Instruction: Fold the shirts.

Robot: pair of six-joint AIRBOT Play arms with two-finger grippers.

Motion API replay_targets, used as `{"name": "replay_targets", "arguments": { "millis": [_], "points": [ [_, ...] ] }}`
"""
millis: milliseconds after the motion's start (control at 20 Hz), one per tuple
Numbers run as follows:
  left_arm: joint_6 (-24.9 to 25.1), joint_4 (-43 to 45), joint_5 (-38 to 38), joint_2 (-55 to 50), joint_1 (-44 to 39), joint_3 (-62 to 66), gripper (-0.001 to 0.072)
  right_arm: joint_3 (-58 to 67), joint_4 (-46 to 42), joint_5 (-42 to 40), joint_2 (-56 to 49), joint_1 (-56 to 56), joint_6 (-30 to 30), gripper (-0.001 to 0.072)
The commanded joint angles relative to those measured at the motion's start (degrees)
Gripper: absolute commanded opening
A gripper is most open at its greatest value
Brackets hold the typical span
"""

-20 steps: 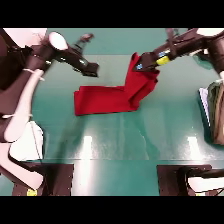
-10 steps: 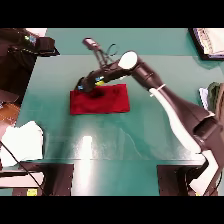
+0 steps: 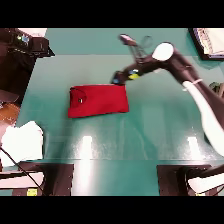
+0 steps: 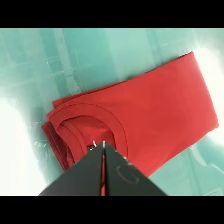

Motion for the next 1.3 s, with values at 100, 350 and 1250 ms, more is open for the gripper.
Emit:
{"name": "replay_targets", "arguments": {
  "millis": [100,350,1250],
  "points": [
    [-0.02,-0.35,0.37,-0.02,-0.04,-0.09,0.0028,-22.14,7.08,0.81,3.26,-15.65,4.59,0.0571],
    [-0.02,-0.42,1.11,-0.04,-0.04,-0.13,0.0028,-21.97,22.29,0.72,-5.35,-15.41,-1.57,0.057],
    [-0.04,-0.61,-1.05,-0.02,-0.07,-0.2,0.0028,1.16,21.03,-4.48,-16.2,-2.43,0.87,0.0018]
  ]
}}
